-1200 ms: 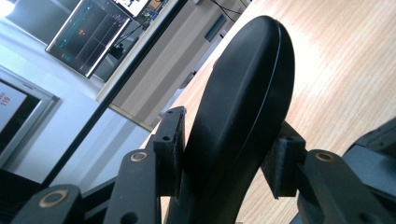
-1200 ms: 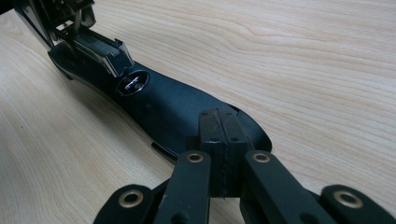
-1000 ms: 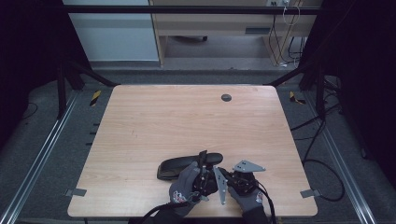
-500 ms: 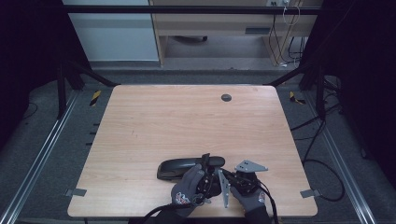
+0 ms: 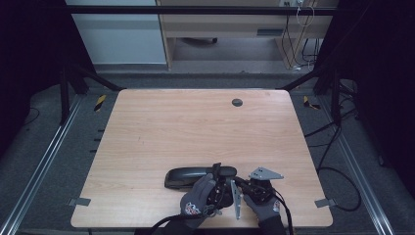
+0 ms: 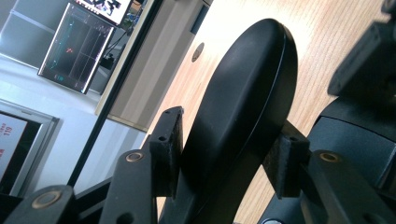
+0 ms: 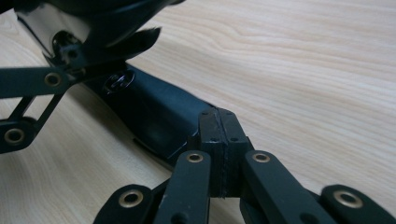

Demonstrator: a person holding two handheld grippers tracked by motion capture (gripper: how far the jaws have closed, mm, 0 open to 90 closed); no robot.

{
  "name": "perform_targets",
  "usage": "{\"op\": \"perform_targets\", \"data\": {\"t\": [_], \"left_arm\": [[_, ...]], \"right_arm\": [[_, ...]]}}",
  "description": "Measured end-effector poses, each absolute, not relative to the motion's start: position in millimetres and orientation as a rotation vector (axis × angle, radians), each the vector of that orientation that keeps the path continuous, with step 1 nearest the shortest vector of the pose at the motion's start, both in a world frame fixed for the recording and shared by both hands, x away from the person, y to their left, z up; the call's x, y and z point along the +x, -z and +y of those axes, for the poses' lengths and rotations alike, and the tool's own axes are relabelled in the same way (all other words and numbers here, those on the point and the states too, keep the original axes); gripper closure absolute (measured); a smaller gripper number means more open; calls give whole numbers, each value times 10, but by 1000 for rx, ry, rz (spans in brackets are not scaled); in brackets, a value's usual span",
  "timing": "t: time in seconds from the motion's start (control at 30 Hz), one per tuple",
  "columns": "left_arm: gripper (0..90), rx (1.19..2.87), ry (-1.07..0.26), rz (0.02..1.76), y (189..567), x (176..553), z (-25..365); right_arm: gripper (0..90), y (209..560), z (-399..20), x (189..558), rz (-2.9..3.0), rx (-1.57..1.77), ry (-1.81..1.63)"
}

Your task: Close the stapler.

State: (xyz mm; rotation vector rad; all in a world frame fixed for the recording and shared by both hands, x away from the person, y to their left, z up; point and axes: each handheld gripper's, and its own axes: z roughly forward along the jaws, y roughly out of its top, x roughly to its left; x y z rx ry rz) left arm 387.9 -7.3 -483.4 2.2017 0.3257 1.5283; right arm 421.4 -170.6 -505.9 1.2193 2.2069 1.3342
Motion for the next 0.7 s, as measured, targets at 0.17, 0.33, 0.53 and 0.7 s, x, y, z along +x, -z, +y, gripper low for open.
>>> {"op": "perform_targets", "data": {"t": [0.17, 0.33, 0.53, 0.7], "left_arm": [[496, 2214, -1454, 343, 4788, 3896, -48], [461, 2203, -1404, 338, 4743, 3865, -55], [419, 2174, -1385, 308, 4659, 3805, -135], [395, 2143, -1295, 328, 4542, 3781, -141]], "right_arm": [[900, 5034, -1835, 4234, 2152, 1261, -1332], [866, 5028, -1971, 4256, 2098, 1296, -1310], [792, 5034, -2081, 4275, 2044, 1329, -1280], [725, 5045, -2136, 4291, 2017, 1338, -1272]]}}
